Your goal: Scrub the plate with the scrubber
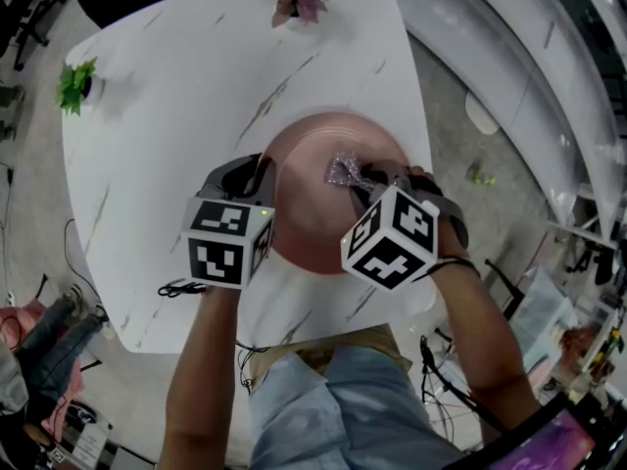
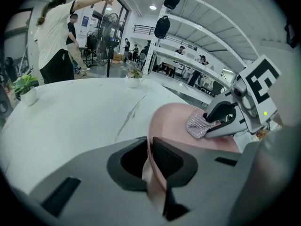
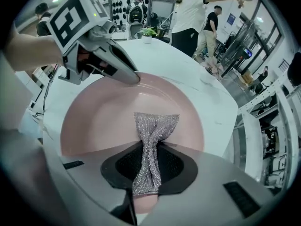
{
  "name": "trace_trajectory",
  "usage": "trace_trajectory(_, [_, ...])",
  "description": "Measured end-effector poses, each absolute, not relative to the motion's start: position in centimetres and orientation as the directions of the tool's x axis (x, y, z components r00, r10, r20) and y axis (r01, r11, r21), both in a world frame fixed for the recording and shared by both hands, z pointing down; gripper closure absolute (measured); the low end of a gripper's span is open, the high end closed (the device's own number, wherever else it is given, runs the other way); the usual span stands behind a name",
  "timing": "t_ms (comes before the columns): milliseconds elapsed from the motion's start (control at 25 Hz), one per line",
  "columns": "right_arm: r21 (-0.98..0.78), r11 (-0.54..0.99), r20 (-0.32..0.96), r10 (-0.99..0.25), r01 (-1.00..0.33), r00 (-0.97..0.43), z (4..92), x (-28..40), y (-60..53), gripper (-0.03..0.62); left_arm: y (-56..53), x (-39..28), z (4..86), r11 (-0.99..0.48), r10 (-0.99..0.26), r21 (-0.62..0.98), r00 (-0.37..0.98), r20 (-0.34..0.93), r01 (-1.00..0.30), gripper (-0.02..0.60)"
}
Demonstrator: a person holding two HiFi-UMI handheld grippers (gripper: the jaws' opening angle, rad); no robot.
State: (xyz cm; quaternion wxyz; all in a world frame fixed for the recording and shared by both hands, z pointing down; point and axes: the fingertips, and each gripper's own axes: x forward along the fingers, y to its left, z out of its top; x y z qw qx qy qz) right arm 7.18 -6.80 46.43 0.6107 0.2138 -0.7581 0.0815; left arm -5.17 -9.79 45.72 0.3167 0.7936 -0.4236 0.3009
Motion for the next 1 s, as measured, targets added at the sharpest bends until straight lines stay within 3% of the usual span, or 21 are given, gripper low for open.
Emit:
trace_trajectory(520, [0.188,0.92,0.942,-0.268,-0.345,-0.201,46.3,3.9,-8.2,0.502,-10.0,-5.3,45.8,-0.422,-0.498,0.251,0.454,0.739,-0.871,0.554])
trace_trajectory(1000, [0.109,0.972,0.946,-0.167,-0.209,-0.279,46.3,0.9,-1.5,0.502,-10.4,-5.2,45.9,-0.432,-0.517,0.243,0.459,0.723,-0.869,0.554])
